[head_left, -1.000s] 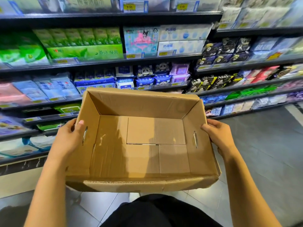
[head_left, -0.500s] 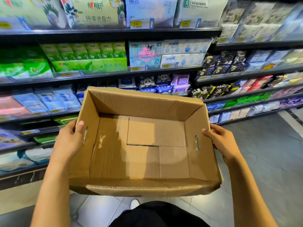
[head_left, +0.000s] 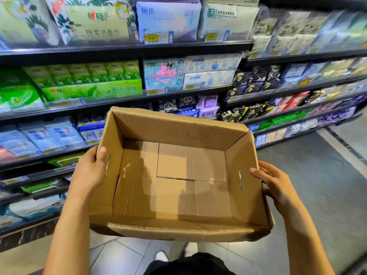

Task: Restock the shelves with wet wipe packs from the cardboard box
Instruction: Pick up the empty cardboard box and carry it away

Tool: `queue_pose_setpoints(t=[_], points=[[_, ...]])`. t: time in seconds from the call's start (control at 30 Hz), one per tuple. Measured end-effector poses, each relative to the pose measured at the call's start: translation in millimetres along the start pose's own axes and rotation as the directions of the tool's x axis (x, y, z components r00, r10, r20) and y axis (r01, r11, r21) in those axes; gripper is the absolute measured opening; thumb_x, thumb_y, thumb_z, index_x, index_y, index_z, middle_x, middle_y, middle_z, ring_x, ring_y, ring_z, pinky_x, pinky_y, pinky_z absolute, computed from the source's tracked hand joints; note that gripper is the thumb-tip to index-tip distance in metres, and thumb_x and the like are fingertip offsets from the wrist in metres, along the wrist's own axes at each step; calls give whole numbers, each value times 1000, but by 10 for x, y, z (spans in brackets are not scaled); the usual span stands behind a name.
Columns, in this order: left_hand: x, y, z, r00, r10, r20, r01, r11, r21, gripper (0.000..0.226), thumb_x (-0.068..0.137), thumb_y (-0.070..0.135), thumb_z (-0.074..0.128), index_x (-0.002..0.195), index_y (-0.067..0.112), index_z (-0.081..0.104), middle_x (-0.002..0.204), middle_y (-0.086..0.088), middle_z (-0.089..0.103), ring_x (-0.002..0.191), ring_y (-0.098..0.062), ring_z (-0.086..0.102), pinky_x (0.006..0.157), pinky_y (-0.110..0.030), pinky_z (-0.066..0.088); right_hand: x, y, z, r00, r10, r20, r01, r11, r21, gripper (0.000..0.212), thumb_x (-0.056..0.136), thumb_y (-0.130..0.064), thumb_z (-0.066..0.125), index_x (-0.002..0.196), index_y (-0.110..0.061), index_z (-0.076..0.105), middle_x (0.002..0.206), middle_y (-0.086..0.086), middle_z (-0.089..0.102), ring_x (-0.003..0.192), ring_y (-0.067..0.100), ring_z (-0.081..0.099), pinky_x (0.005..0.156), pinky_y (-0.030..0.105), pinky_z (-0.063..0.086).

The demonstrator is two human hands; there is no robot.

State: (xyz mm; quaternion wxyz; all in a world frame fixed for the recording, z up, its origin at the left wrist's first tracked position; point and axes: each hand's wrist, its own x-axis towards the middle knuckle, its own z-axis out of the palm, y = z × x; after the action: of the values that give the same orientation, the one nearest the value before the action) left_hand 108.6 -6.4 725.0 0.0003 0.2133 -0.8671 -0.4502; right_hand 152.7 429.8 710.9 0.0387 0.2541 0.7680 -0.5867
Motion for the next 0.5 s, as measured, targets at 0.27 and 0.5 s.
queue_pose_setpoints(t=[0.27, 0.5], points=[[199, 625, 482, 991, 60, 118, -62, 998, 14, 49, 103, 41, 41, 143, 14, 48, 138, -12, 57, 127, -30, 50, 90, -39, 37, 108, 29, -495, 981, 15, -193, -6, 999, 47, 12, 94, -24, 70, 106, -22, 73, 102, 2, 73, 91, 15, 65, 66, 32, 49], [440, 1320, 1292, 945, 161, 283, -197, 975, 101, 33, 102, 42, 44, 122, 22, 61, 105, -2, 63, 98, -24, 55, 81, -36, 41, 273, 236, -1172, 927, 51, -370, -41, 999, 37, 9, 99, -34, 63, 101, -31, 71, 102, -1, 72, 96, 22, 66, 86, 46, 57]])
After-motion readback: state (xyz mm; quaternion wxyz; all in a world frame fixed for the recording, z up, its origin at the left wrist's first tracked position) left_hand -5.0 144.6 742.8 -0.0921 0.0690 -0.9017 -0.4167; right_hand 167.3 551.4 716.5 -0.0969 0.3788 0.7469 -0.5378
